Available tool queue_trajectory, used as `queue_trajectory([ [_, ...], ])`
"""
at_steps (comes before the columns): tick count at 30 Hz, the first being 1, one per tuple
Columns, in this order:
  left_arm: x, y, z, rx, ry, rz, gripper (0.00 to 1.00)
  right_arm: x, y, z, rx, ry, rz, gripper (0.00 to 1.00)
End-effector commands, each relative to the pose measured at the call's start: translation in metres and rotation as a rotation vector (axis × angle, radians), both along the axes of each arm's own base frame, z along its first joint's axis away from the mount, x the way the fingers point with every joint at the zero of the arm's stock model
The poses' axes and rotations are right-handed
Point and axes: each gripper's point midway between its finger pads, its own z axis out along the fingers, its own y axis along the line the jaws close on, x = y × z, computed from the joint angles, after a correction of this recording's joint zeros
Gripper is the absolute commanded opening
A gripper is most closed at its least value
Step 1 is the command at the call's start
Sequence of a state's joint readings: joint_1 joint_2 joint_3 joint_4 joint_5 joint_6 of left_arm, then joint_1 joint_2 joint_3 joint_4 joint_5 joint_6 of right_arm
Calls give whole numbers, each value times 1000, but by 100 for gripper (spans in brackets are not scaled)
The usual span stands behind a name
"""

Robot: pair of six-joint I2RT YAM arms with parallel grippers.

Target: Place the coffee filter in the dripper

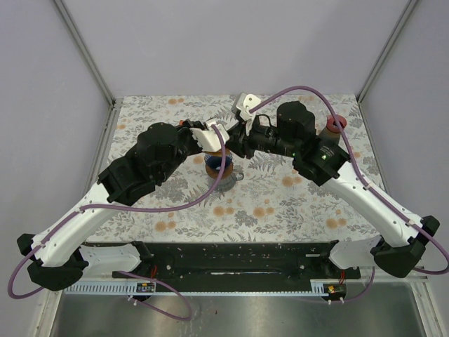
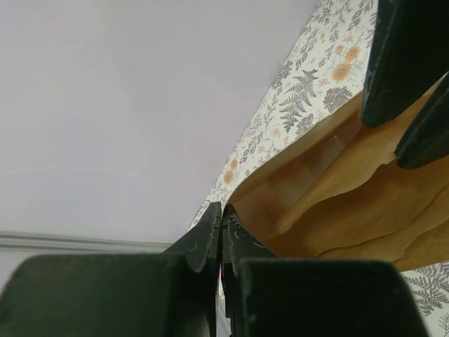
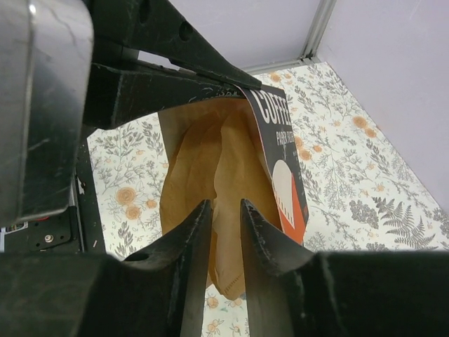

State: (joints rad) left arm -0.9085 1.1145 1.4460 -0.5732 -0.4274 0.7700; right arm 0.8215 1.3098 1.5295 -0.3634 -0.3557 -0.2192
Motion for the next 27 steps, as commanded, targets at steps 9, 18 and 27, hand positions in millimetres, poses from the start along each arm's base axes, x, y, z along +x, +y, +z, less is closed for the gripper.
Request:
queue_trajectory([
  [9, 0, 2, 23, -68, -57, 16, 0, 8, 7, 8, 23, -14, -5, 17],
  [18, -2, 1, 4, -37, -7, 10, 0, 1, -6, 43, 73, -79, -18, 0],
  [27, 2, -2, -5, -69, 84, 38, 0, 5, -19, 60, 50, -157, -71, 0],
])
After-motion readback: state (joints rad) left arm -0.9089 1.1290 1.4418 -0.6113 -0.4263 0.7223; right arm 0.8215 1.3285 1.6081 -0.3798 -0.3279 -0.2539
